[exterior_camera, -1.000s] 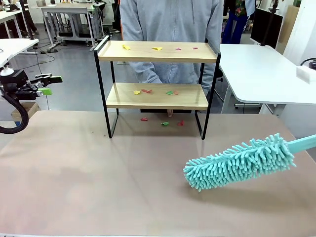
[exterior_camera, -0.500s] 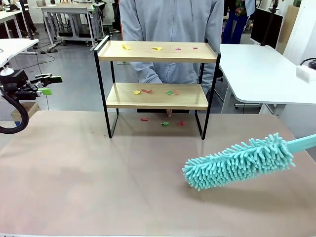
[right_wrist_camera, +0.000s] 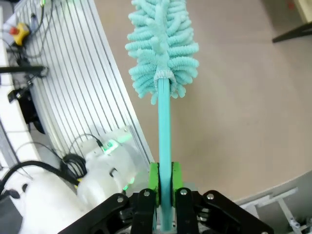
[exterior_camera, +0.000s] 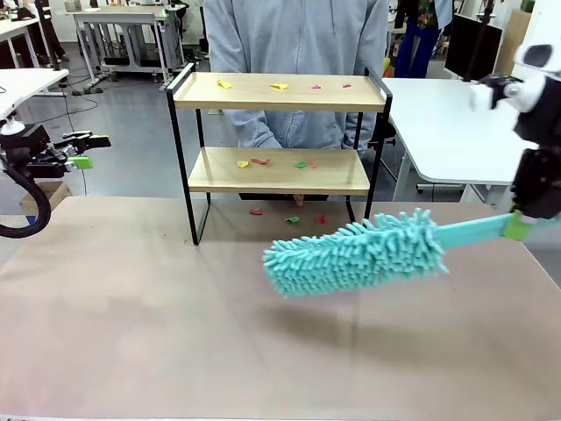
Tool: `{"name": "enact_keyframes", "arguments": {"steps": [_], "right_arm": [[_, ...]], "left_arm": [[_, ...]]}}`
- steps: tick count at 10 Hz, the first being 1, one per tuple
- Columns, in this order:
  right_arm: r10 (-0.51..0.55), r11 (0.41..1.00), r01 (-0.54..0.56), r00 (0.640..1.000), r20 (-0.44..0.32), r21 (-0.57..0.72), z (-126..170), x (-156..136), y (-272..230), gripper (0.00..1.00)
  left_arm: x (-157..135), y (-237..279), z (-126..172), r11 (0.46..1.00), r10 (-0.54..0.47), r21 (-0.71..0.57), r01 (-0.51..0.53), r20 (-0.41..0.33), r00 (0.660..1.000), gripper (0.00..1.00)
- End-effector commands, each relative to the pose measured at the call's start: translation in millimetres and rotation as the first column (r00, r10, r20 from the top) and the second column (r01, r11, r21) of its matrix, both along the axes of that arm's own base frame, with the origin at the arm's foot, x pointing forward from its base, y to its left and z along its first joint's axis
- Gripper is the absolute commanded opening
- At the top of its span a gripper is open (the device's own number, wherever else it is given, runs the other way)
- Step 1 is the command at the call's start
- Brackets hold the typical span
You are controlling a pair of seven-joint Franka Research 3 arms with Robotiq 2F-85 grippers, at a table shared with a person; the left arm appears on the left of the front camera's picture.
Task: Clean the shelf.
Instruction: Clean the specific section of the Shelf indicated by the human with the Duster.
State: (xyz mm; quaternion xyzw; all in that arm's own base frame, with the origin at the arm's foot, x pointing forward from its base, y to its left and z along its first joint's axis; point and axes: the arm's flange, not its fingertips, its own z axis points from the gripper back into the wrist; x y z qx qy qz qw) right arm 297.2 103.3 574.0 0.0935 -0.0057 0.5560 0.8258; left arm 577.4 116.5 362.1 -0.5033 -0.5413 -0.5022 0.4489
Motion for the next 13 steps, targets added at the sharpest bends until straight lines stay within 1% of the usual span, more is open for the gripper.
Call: {"name": "enact_keyframes", "arguments": {"steps": [1,2,3,4,5,6,7,8,9,10,13], "right_arm": [[-0.110,0.994,0.111,0.994,-0.021,0.017,3,1,41,0.13],[-0.186,0.982,0.186,0.982,-0.028,0.019,-1,-1,66,0.13],[-0.266,0.964,0.267,0.963,-0.030,0.016,-6,-3,91,0.13],[-0.360,0.933,0.360,0.932,0.027,0.001,-14,-6,116,0.13],[-0.430,0.902,0.432,0.898,0.097,0.004,-20,-5,134,0.13],[-0.493,0.869,0.495,0.860,0.128,0.021,-29,0,148,0.13],[-0.529,0.848,0.529,0.839,0.125,0.036,-39,6,159,0.13],[-0.556,0.831,0.555,0.826,0.092,0.042,-49,13,168,0.13],[-0.527,0.848,0.526,0.850,0.000,0.060,-50,15,168,0.13],[-0.513,0.859,0.511,0.854,0.090,0.045,-37,3,163,0.13],[-0.513,0.859,0.511,0.854,0.090,0.045,-37,3,163,0.13]], "left_arm": [[-1,0,2,1.000,0.000,-0.002,0.000,0.014,1.000,1.00],[-1,0,2,1.000,0.000,-0.002,0.000,0.014,1.000,1.00],[-1,0,2,1.000,0.000,-0.002,0.000,0.014,1.000,1.00],[-1,0,2,1.000,0.000,-0.002,0.000,0.014,1.000,1.00],[-1,0,2,1.000,0.000,-0.002,0.000,0.014,1.000,1.00],[-1,0,2,1.000,0.000,-0.002,0.000,0.014,1.000,1.00],[-1,0,2,1.000,0.000,-0.002,0.000,0.014,1.000,1.00],[-1,0,2,1.000,0.000,-0.002,0.000,0.014,1.000,1.00],[-1,0,2,1.000,0.000,-0.002,0.000,0.014,1.000,1.00],[-1,0,2,1.000,0.000,-0.002,0.000,0.014,1.000,1.00],[-1,0,2,1.000,0.000,-0.002,0.000,0.014,1.000,1.00]]}}
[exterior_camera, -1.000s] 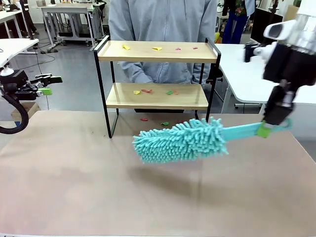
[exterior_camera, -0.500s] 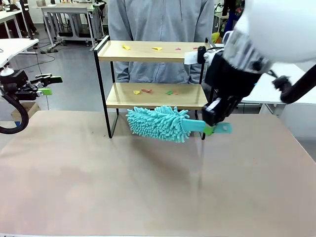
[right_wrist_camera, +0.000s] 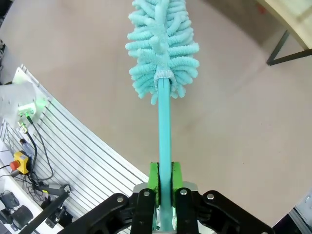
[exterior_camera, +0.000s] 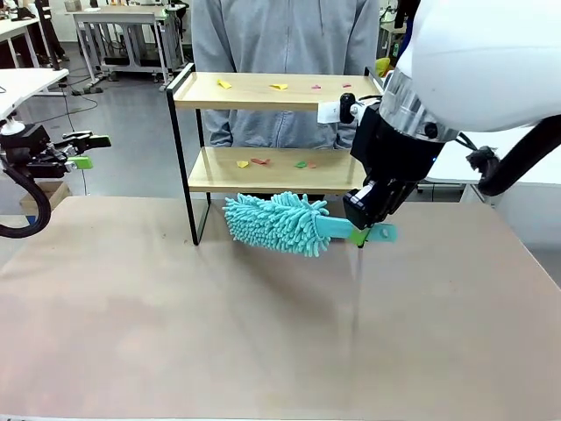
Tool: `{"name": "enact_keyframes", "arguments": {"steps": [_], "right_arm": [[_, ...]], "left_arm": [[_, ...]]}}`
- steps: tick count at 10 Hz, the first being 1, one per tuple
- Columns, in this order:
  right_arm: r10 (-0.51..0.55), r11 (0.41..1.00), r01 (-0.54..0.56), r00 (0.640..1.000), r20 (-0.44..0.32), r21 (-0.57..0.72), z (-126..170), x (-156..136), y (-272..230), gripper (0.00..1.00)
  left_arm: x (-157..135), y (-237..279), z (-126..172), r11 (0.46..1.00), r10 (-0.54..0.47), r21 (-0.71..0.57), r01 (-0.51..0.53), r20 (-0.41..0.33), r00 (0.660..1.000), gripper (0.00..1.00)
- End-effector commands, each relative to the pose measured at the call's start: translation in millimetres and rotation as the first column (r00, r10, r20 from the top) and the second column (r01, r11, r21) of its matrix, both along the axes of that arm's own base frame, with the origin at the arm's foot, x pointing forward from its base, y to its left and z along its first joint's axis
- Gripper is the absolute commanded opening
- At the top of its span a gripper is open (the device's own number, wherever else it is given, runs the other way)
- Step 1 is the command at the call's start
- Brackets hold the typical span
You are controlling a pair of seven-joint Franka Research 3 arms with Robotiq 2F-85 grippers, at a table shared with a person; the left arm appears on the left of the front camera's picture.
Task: Clean the shelf.
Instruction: Clean the specific section of the Shelf indicated by the human with the Duster.
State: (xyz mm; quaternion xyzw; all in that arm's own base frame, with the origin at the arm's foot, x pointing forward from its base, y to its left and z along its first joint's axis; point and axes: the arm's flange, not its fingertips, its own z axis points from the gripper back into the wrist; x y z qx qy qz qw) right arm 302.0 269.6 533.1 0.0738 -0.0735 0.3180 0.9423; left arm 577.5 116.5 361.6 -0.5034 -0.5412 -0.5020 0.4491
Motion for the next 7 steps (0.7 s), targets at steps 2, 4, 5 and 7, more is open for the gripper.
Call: {"name": "enact_keyframes", "arguments": {"steps": [2,4,5,7], "right_arm": [[0.000,1.000,0.000,1.000,0.000,0.000,0,0,0,0.13],[-0.157,0.987,0.157,0.987,0.015,0.033,-14,-3,52,0.13],[-0.201,0.979,0.199,0.979,0.035,0.052,-19,-7,73,0.13],[-0.303,0.951,0.298,0.950,0.072,0.082,-24,-15,106,0.13]], "left_arm": [[-1,-1,3,1.000,0.000,-0.002,0.000,0.015,1.000,1.00],[-1,-1,3,1.000,0.000,-0.002,0.000,0.015,1.000,1.00],[-1,-1,3,1.000,0.000,-0.002,0.000,0.015,1.000,1.00],[-1,-1,3,1.000,0.000,-0.002,0.000,0.015,1.000,1.00]]}}
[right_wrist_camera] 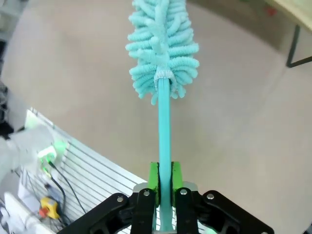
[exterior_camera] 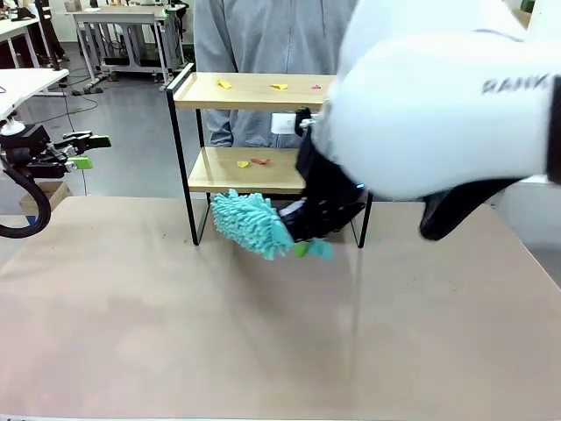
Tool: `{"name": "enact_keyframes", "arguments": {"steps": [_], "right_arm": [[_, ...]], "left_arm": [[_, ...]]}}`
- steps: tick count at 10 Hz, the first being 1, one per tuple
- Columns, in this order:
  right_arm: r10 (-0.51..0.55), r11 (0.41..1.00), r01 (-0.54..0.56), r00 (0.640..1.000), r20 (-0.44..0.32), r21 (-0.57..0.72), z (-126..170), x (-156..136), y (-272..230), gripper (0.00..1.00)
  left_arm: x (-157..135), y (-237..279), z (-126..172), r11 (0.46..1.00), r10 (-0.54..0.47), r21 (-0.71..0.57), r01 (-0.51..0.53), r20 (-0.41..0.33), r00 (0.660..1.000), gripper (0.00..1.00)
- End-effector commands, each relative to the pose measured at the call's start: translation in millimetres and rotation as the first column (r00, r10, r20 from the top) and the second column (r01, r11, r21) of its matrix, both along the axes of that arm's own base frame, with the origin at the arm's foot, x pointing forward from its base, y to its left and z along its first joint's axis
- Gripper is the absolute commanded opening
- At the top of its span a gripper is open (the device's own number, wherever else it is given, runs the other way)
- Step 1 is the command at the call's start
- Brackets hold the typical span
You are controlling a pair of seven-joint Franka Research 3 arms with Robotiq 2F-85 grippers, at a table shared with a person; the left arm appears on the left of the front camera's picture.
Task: Clean the shelf.
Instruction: Clean the specific section of the Shelf indicated by the human with the Duster.
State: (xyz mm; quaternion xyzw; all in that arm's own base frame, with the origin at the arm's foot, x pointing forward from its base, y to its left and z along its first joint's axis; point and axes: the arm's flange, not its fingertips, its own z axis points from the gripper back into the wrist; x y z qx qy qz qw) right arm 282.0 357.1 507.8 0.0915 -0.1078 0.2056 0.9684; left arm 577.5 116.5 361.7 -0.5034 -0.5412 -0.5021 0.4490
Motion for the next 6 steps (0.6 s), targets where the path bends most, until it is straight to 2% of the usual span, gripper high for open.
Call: {"name": "enact_keyframes", "arguments": {"steps": [1,3,6], "right_arm": [[-0.123,0.992,0.124,0.990,0.065,-0.004,-3,-1,39,0.13],[-0.229,0.972,0.234,0.967,0.114,-0.031,-16,-3,81,0.13],[-0.342,0.939,0.344,0.922,0.180,0.021,-39,4,121,0.13]], "left_arm": [[-1,0,3,1.000,0.000,-0.002,0.000,0.015,1.000,1.00],[-1,0,3,1.000,0.000,-0.002,0.000,0.015,1.000,1.00],[-1,0,3,1.000,0.000,-0.002,0.000,0.015,1.000,1.00]]}}
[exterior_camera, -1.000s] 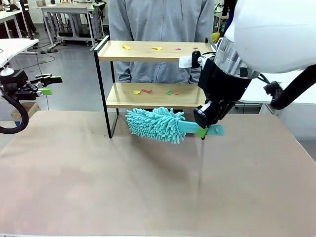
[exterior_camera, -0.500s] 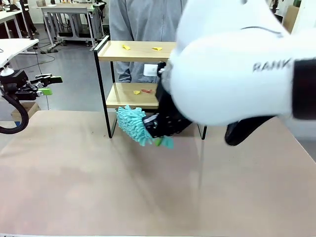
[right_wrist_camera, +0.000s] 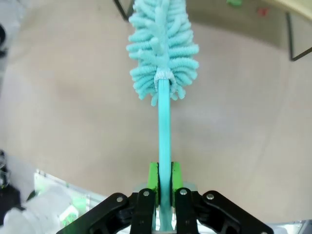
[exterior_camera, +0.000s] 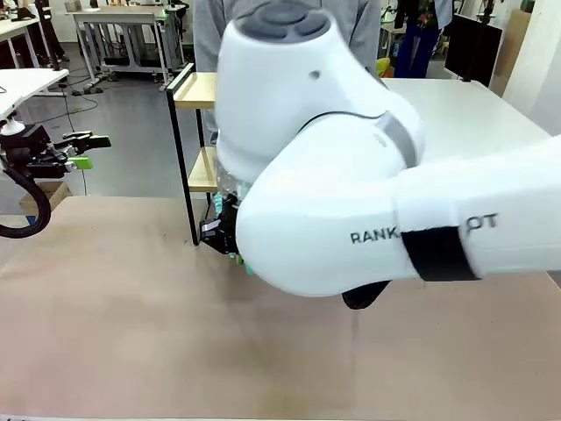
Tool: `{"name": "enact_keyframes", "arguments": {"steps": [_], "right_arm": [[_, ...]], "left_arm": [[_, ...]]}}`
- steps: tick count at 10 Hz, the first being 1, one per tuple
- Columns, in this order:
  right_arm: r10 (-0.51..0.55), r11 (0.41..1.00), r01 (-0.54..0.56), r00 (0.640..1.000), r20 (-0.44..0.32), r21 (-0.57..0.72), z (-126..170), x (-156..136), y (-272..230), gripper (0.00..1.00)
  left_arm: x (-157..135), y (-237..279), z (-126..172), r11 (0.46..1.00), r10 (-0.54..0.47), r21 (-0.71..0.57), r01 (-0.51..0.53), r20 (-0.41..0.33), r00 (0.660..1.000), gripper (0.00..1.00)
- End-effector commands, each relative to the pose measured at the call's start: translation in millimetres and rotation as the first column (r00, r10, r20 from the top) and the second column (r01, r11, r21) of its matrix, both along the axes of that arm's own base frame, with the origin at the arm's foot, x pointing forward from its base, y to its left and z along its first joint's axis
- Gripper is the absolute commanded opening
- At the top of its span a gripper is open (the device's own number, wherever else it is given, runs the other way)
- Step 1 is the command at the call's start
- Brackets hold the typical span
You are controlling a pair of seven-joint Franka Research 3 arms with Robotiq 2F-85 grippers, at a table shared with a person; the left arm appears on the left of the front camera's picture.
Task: Clean the shelf.
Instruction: Clean the specific section of the Shelf indicated by the human with the Duster.
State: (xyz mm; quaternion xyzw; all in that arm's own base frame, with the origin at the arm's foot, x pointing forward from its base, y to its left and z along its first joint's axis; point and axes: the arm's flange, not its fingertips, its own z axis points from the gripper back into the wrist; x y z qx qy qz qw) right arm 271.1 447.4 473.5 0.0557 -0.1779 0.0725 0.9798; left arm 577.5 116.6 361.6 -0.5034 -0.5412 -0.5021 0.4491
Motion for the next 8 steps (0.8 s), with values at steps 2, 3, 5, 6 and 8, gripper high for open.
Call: {"name": "enact_keyframes", "arguments": {"steps": [2,3,5,6,8], "right_arm": [[-0.085,0.996,0.082,0.992,0.092,0.033,-23,26,48,0.13],[-0.101,0.994,0.097,0.988,0.117,0.043,-37,37,52,0.13],[-0.112,0.993,0.104,0.983,0.146,0.064,-52,50,58,0.13],[-0.119,0.991,0.109,0.983,0.139,0.077,-57,53,62,0.13],[-0.090,0.996,0.086,0.990,0.107,0.036,-53,48,36,0.13]], "left_arm": [[-1,-1,3,1.000,0.000,-0.002,0.000,0.015,1.000,1.00],[-1,-1,3,1.000,0.000,-0.002,0.000,0.015,1.000,1.00],[-1,-1,3,1.000,0.000,-0.002,0.000,0.015,1.000,1.00],[-1,-1,3,1.000,0.000,-0.002,0.000,0.015,1.000,1.00],[-1,-1,3,1.000,0.000,-0.002,0.000,0.015,1.000,1.00]]}}
